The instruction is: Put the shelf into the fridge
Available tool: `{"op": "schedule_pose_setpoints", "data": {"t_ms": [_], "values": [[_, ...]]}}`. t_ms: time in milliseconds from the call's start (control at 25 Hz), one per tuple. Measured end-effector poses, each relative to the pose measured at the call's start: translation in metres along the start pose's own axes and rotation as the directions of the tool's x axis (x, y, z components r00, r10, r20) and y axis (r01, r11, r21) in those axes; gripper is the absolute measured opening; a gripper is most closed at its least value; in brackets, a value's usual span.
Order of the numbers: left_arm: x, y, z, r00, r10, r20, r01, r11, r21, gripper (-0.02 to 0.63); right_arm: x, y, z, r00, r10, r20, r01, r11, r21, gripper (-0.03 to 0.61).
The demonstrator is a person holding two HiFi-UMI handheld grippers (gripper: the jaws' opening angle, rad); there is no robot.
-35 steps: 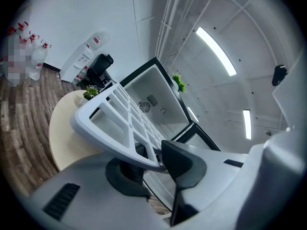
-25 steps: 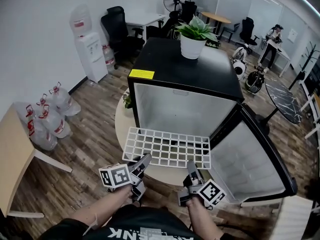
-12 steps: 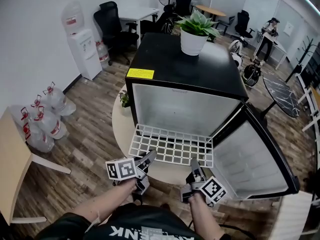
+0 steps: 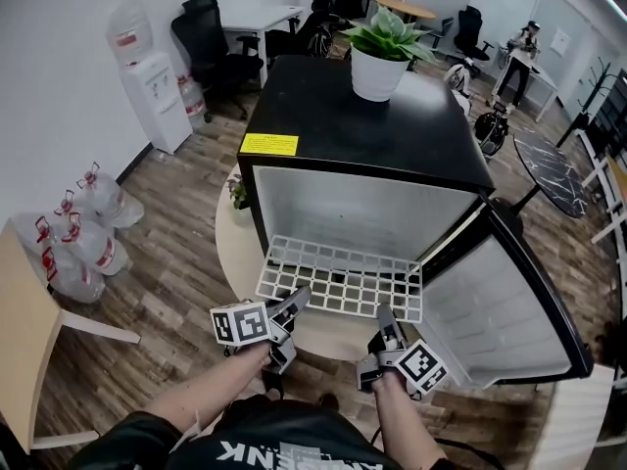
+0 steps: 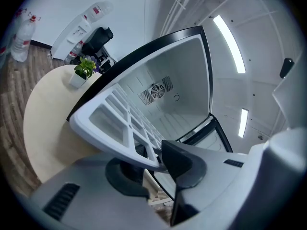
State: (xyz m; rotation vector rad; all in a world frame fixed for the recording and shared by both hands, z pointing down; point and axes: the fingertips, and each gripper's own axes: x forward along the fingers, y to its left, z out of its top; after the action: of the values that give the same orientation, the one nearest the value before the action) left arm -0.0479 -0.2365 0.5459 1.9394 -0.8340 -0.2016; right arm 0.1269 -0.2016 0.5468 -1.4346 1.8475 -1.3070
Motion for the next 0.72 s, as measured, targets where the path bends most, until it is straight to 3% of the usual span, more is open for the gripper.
{"op": "schedule_pose_setpoints", "data": {"t_ms": [160,400,600,720], "values": [[0.005,0.003,0.003,1.000,-0.023,0.013,0.023,1.000,0.017,0.094,0.004,-0.003,0.003,1.000,-0.003,0.009,0.003,1.000,-0.017,0.092],[0.010,0.006,0.009,1.000,-0.029,0.013,0.029,1.000,0.005,0.094,0.011,-0.006,0.019,0.999,-0.053,0.000,0.052,0.983,-0.174,0.092],[0.011,0.007,0.007,0.999,-0.033,0.018,0.033,0.999,0.002,0.094,0.015,-0.007,0.017,0.999,-0.035,0.001,0.035,0.991,-0.131,0.092],[0.013,0.006,0.011,0.999,-0.025,0.028,0.025,0.999,0.024,0.094,0.017,-0.008,0.021,0.999,-0.037,-0.002,0.036,0.986,-0.165,0.092]]}}
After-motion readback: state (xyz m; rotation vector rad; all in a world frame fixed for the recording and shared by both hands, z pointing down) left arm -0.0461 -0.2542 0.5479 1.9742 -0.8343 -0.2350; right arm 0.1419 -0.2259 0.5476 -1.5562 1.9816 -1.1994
